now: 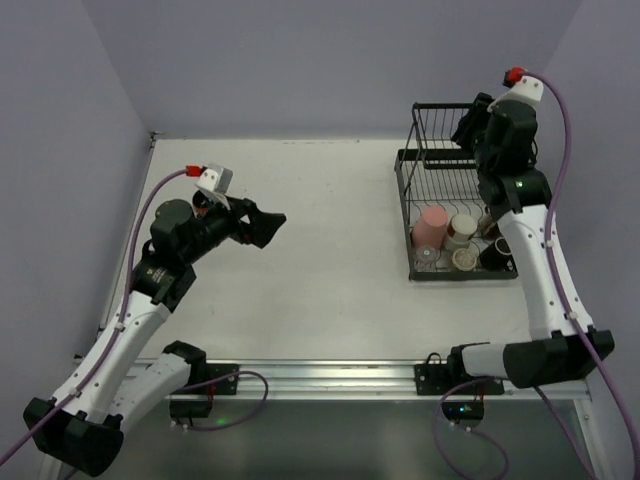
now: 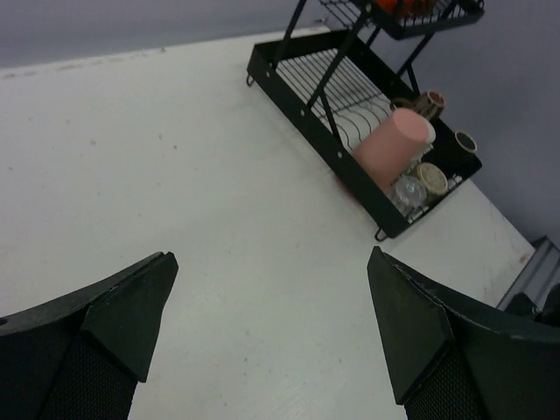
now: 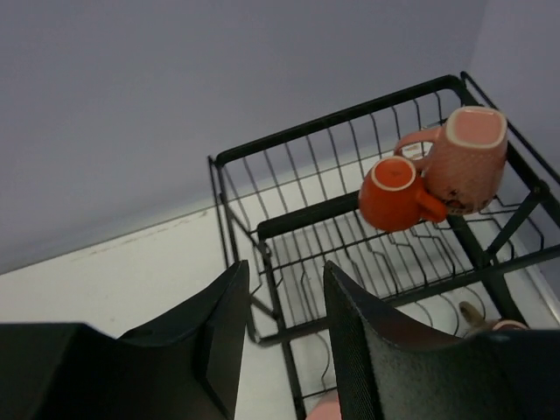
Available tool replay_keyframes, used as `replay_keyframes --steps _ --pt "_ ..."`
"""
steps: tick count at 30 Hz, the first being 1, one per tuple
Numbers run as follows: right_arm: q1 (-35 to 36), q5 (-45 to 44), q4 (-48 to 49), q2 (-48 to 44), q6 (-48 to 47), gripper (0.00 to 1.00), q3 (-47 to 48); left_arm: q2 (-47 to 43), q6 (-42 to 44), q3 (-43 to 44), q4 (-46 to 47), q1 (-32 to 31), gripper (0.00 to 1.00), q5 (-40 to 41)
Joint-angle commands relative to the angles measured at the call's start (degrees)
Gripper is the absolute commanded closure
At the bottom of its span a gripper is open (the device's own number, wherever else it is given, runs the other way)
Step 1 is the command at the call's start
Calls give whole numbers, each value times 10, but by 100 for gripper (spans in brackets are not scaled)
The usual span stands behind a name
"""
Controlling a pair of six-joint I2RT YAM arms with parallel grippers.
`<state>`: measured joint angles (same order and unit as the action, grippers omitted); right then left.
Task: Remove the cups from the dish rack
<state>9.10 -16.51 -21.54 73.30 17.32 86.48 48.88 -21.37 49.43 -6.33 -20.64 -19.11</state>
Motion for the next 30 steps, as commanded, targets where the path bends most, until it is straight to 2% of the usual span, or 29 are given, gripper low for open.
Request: replay_keyframes --steps 1,5,6,11,20,30 --pt "-32 -44 -63 69 -40 57 71 -32 30 -28 8 -20 0 -78" --pt "-52 -70 -84 134 -62 43 141 -40 69 -40 4 -104 0 -54" --pt "-57 -59 -99 155 -58 39 153 -41 77 -36 -12 -116 0 -25" --pt "-75 -59 -115 215 -68 37 207 -45 100 -34 -28 -170 0 23" --pt "-90 -45 -115 294 -71 35 241 -41 113 -33 -42 -197 0 65" --pt "-122 -52 -114 346 -77 28 264 -27 114 -34 -43 -202 0 72"
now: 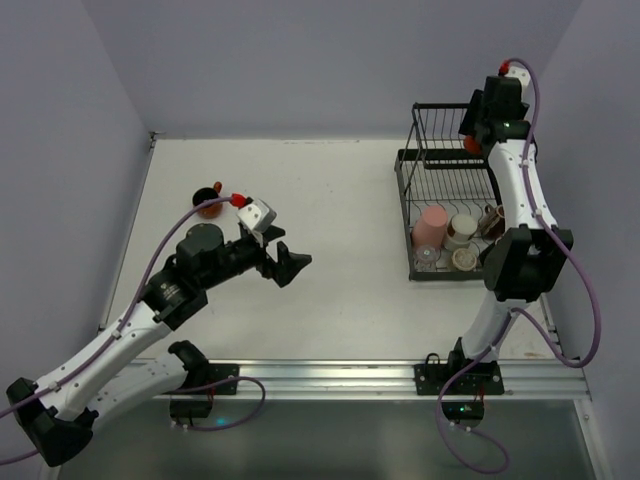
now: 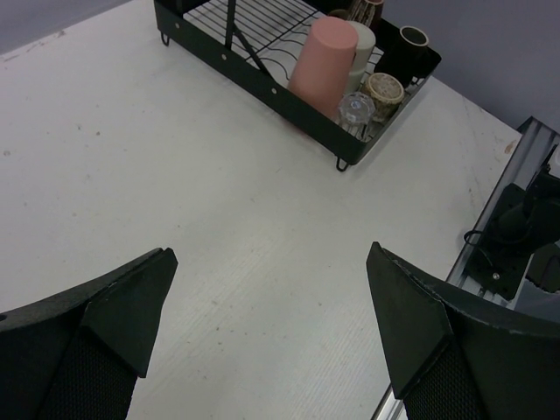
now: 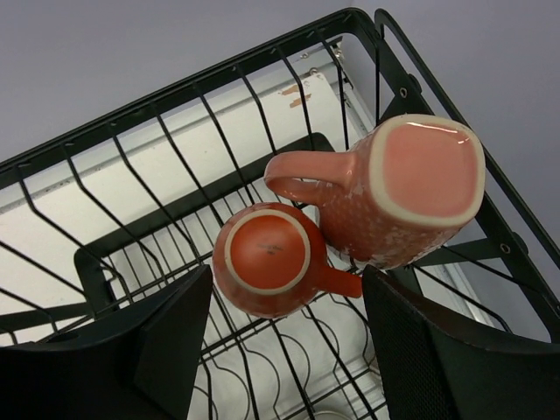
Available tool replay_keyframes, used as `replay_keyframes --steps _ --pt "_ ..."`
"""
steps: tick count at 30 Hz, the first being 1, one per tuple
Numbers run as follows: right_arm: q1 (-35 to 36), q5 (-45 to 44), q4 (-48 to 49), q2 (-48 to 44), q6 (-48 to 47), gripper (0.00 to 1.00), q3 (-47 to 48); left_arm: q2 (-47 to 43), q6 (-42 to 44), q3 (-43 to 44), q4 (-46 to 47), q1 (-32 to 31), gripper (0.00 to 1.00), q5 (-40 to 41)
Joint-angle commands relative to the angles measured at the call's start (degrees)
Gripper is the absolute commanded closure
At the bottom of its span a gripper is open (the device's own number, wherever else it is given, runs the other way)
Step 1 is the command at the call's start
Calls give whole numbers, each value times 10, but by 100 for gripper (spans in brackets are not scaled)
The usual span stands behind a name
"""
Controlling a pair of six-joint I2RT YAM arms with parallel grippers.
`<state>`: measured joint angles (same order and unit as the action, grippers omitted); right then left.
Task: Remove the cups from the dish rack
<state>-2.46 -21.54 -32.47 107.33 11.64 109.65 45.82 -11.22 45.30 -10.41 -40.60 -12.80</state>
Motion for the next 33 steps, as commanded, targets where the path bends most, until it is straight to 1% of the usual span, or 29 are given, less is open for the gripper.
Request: replay_keyframes --steps 1,7,11,19,22,25,26,27,28,29,33 --pt "-7 0 -1 9 -20 28 31 7 13 8 -1 -3 0 8" --pt "-8 22 26 17 -23 27 22 16 14 9 0 -4 0 10" --pt "-8 34 33 24 -30 29 28 23 15 9 0 -3 0 8" --pt "-8 32 35 50 -49 30 50 29 14 8 2 -3 0 10" --pt "-6 41 34 56 -50 34 58 30 15 9 1 -3 0 10" --pt "-6 44 36 57 -47 42 55 30 16 9 2 -2 0 11" --pt "-6 45 36 55 -48 43 52 30 15 9 3 -2 0 12" --pt "-4 47 39 50 -48 52 45 30 15 9 2 -2 0 11" --pt "-4 47 48 47 -47 59 42 29 16 9 2 -2 0 12" --pt "-1 48 55 42 -49 64 35 29 16 9 3 -2 0 12" --pt "10 56 96 6 -51 74 -2 29 14 9 3 -1 0 13"
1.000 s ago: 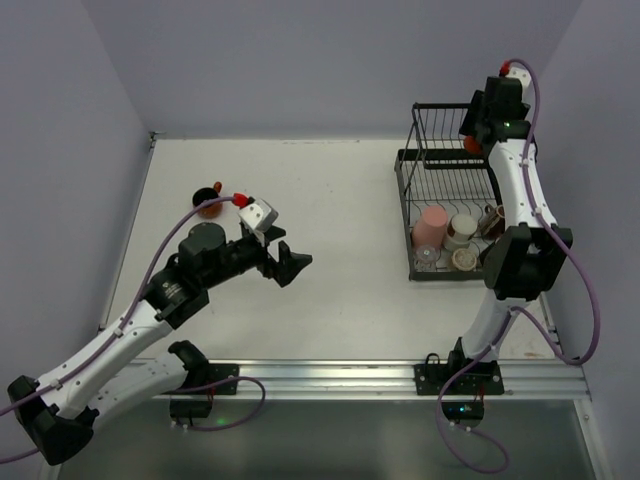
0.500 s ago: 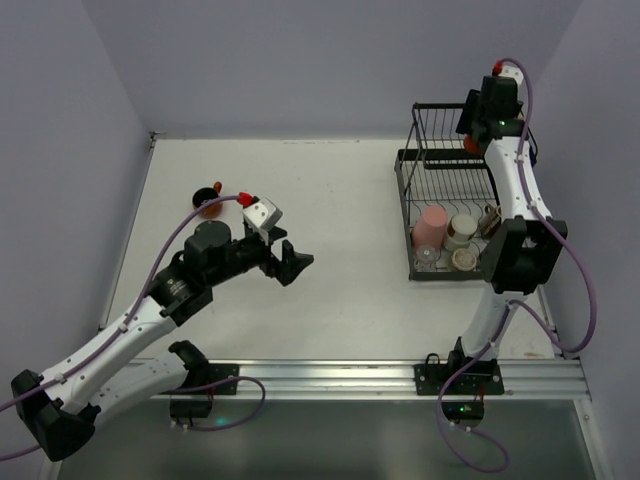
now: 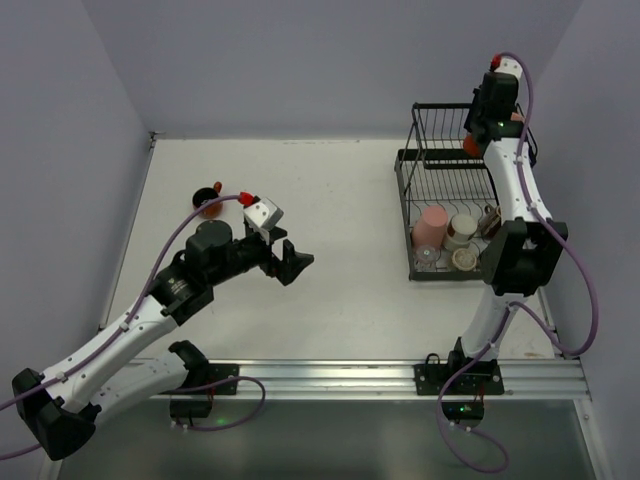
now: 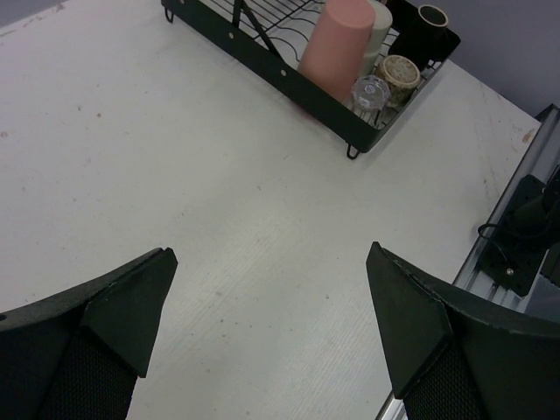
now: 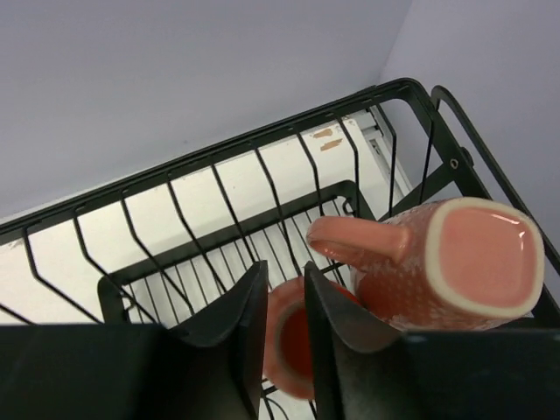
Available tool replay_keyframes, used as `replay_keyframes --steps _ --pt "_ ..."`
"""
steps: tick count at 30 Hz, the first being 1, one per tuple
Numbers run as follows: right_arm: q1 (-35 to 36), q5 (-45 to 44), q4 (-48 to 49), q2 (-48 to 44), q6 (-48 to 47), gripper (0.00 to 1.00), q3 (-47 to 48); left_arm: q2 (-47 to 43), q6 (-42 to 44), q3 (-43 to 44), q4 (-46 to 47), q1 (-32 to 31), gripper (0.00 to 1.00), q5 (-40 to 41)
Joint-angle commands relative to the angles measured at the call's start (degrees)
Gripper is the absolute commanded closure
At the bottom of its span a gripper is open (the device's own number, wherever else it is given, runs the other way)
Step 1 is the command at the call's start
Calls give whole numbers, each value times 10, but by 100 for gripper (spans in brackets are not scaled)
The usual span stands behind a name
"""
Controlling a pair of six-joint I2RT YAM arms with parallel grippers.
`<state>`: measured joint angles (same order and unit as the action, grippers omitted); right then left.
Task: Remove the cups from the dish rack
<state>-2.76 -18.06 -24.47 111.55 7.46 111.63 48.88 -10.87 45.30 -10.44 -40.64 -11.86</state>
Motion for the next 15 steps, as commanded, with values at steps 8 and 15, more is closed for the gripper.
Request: replay_keyframes --steps 8,15 --pt "20 44 25 -71 14 56 -21 14 4 14 9 0 0 -2" --pt "12 4 20 -73 -12 30 -64 22 5 15 9 6 0 2"
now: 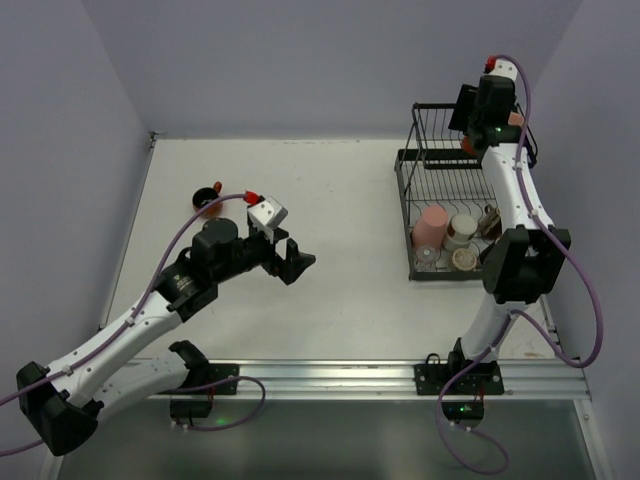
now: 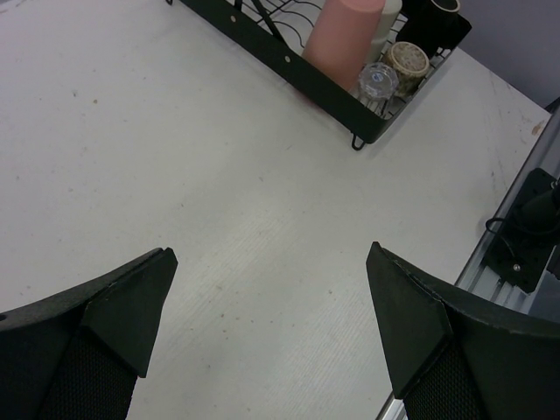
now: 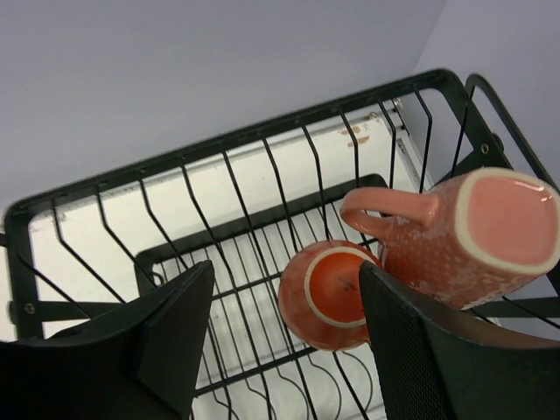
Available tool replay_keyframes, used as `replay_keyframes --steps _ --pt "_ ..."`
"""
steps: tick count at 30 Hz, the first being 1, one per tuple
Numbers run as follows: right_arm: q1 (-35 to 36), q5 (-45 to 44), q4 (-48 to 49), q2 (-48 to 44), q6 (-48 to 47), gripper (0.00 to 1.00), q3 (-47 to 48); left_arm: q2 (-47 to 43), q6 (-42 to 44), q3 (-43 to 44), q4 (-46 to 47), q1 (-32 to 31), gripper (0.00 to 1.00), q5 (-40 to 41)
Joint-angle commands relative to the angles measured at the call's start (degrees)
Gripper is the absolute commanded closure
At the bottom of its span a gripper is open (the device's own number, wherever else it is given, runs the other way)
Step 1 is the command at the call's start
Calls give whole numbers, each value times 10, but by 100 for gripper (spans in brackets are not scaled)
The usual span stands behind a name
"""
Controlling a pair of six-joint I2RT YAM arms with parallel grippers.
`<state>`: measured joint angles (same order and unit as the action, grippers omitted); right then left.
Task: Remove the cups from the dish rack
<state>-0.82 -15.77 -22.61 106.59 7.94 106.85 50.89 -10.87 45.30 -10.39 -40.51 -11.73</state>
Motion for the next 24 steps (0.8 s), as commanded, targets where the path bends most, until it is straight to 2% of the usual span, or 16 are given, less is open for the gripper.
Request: replay_keyframes --steps 1,7,16,19,24 --pt "-9 -17 1 -21 -17 30 -16 4 4 15 9 5 0 0" --pt "-37 15 -5 -6 -5 22 -23 5 5 13 9 8 0 3" --pt "-45 70 -12 9 -1 21 -29 10 3 14 11 13 0 -7" --pt "-41 94 -2 -1 3 24 -38 9 4 14 11 14 0 -8" --pt "-41 106 -39 20 -2 9 5 3 4 13 11 16 0 -8"
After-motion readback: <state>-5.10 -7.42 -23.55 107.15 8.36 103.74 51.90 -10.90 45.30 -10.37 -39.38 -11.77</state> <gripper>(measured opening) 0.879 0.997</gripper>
